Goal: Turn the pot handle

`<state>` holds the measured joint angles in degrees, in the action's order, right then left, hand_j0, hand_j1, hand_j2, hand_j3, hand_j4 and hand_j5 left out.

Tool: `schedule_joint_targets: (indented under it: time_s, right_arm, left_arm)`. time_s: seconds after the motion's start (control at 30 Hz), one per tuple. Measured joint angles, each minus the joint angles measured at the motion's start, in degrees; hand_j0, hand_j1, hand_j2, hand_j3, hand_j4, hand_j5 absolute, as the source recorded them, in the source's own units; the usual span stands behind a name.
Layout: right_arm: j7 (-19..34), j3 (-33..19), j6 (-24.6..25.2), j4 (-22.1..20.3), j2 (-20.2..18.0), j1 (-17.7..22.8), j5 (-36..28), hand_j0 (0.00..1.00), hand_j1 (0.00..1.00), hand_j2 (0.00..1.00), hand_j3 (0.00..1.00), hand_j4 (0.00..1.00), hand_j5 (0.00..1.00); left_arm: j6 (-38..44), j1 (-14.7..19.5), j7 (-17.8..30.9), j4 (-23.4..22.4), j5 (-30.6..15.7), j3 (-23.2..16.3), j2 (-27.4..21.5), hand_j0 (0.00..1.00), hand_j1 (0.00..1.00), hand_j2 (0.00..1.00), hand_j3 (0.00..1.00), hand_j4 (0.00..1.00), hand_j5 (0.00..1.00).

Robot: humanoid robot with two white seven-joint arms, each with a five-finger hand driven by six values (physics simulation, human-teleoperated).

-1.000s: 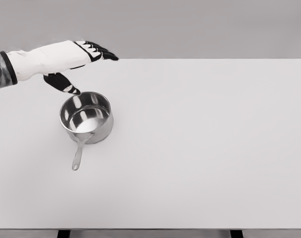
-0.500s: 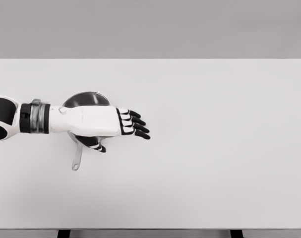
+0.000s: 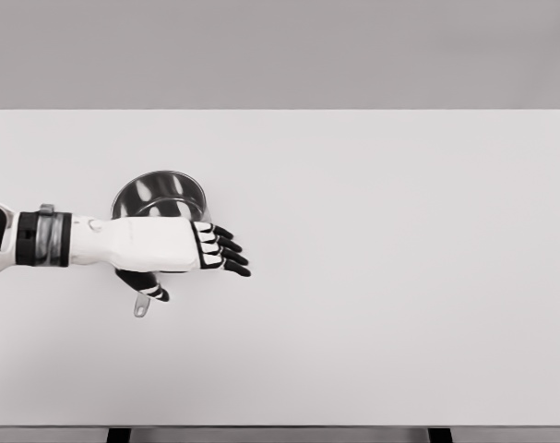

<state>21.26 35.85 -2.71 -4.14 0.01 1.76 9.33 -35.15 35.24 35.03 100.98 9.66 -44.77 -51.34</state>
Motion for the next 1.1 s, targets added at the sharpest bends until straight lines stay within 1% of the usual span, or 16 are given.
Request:
schedule_joint_targets:
  time_s: [0.33,0.43,0.73,1.1]
  right_arm:
    - [0.0,0.0,0.0,0.0,0.0,0.0,0.0,1.0,1.0,1.0,1.0,1.0,1.0]
    - [0.0,-0.01,0.0,0.0,0.0,0.0,0.0,1.0,1.0,1.0,1.0,1.0,1.0]
    - [0.0,0.0,0.0,0.0,0.0,0.0,0.0,1.0,1.0,1.0,1.0,1.0,1.0]
    - [0.01,-0.01,0.0,0.0,0.0,0.0,0.0,1.0,1.0,1.0,1.0,1.0,1.0]
  left_arm:
    - [0.01,-0.35,0.0,0.0,2.89,0.0,-1.11,1.0,1.0,1.0,1.0,1.0,1.0]
    - [0.01,-0.7,0.0,0.0,3.5,0.0,-2.18,1.0,1.0,1.0,1.0,1.0,1.0]
    - [0.01,-0.7,-0.01,0.0,3.9,0.32,-5.0,1.0,1.0,1.0,1.0,1.0,1.0]
    - [0.02,-0.7,0.0,-0.07,4.38,0.85,-7.14,1.0,1.0,1.0,1.0,1.0,1.0]
